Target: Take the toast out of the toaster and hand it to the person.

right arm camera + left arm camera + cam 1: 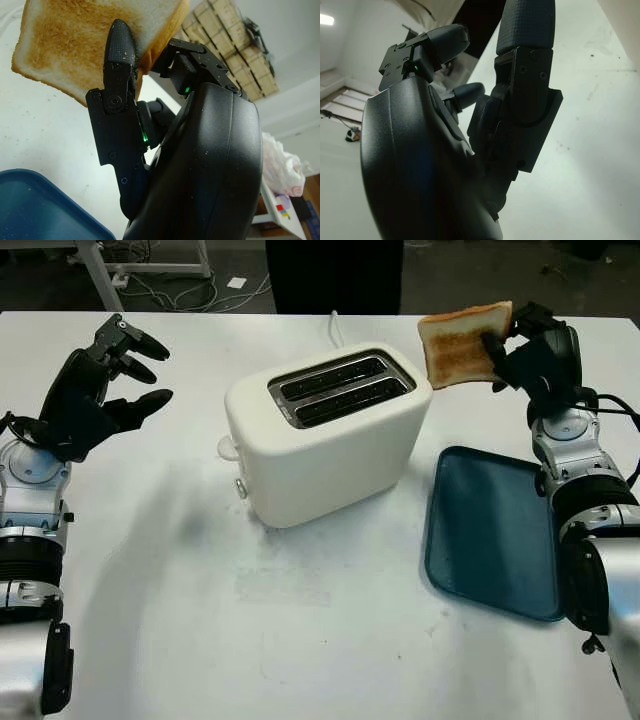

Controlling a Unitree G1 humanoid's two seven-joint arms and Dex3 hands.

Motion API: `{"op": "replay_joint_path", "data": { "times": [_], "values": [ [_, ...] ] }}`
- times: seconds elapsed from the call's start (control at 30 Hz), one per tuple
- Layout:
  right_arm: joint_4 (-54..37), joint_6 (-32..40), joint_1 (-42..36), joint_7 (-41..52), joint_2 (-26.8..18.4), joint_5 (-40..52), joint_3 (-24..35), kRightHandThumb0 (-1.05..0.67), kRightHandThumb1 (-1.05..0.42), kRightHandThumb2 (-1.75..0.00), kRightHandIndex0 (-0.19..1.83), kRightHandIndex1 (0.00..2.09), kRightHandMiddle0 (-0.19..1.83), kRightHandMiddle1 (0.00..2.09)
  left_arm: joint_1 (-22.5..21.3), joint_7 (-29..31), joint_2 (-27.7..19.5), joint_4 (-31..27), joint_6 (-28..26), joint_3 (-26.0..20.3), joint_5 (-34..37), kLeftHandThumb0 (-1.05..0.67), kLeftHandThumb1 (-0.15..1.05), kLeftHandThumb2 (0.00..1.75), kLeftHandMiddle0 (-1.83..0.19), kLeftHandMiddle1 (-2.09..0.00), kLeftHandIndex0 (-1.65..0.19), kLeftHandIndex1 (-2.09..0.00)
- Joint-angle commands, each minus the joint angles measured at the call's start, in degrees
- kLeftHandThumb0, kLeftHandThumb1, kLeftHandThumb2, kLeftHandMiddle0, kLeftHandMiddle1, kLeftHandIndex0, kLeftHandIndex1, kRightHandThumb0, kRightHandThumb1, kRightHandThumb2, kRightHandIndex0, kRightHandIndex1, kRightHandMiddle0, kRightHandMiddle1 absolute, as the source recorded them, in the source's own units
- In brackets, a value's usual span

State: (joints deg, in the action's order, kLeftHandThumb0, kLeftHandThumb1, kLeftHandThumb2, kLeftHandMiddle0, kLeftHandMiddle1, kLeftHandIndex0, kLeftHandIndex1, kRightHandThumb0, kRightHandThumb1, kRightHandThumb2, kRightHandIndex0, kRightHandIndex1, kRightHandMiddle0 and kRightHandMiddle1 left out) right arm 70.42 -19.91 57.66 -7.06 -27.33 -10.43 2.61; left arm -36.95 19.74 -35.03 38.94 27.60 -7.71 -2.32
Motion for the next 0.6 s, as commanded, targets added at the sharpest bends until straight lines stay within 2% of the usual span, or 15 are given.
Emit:
{"op": "replay_joint_path", "data": {
  "times": [0.0,0.57],
  "values": [
    [0.47,0.48,1.07,0.40,0.41,0.37,0.21,-0.37,-0.92,-0.35,0.91,1.75,0.68,1.75,-0.38,0.11,-0.52,-0.31,0.34,0.04,0.09,-1.05,0.92,0.36,0.00,-1.62,0.00,-1.49],
    [0.37,0.71,1.07,0.57,0.46,0.54,-0.06,-0.37,-0.92,-0.35,0.90,1.75,0.67,1.75,-0.46,-0.09,-0.58,0.31,1.08,-0.09,0.01,-1.05,0.92,0.36,0.00,-1.61,0.00,-1.49]
  ]
}}
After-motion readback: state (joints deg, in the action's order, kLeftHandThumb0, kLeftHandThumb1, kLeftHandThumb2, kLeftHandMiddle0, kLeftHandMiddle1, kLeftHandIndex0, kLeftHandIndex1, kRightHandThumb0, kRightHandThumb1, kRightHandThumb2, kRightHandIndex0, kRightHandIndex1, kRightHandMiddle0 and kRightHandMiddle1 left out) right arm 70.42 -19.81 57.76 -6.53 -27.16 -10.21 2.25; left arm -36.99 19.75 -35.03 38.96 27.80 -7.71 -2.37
